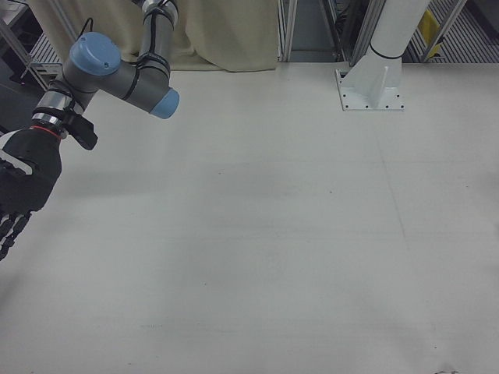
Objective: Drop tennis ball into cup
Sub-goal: 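Move the left hand holding the tennis ball over the white mug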
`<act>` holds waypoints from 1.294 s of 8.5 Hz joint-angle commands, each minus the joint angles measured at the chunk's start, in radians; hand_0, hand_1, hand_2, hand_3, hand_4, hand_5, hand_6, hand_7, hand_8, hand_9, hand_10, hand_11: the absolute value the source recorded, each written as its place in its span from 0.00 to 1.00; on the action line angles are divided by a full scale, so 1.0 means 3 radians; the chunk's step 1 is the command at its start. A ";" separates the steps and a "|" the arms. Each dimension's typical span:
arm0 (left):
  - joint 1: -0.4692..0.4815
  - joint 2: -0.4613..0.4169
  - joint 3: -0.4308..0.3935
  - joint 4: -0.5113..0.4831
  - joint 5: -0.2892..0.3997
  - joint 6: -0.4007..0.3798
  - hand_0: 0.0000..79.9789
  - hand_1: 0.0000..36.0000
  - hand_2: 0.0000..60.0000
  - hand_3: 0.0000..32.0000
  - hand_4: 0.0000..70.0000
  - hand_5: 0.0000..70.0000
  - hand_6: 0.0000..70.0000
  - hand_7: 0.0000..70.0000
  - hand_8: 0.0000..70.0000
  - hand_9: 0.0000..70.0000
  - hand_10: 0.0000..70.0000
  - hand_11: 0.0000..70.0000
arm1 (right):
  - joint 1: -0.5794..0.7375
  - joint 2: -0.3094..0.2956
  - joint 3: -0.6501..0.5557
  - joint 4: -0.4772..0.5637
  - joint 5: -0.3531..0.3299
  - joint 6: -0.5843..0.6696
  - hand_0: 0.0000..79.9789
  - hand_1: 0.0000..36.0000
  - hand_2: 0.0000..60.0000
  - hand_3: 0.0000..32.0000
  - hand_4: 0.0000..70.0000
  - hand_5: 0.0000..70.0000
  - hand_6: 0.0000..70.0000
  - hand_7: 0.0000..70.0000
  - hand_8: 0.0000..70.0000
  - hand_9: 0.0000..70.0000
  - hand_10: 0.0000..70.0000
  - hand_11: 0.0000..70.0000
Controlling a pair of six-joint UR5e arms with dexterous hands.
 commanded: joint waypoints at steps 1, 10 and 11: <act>0.0229 0.0196 0.0002 -0.0169 -0.0011 0.0120 0.31 0.00 0.15 0.00 0.52 0.11 0.66 1.00 0.58 0.89 0.42 0.59 | 0.0000 -0.0005 0.0000 0.0003 0.0000 0.0000 0.00 0.00 0.00 0.00 0.00 0.00 0.00 0.00 0.00 0.00 0.00 0.00; 0.0419 0.0421 -0.0008 -0.0470 0.0009 0.0156 0.00 0.13 0.37 0.00 0.19 0.00 0.00 0.29 0.00 0.04 0.00 0.00 | 0.0000 0.0000 -0.0005 -0.0002 0.0000 0.0000 0.00 0.00 0.00 0.00 0.00 0.00 0.00 0.00 0.00 0.00 0.00 0.00; 0.0424 0.0437 -0.0033 -0.0470 0.0009 0.0156 0.00 0.14 0.40 0.00 0.18 0.00 0.01 0.28 0.00 0.04 0.00 0.00 | 0.0000 0.0000 -0.0005 -0.0002 0.0000 0.0000 0.00 0.00 0.00 0.00 0.00 0.00 0.00 0.00 0.00 0.00 0.00 0.00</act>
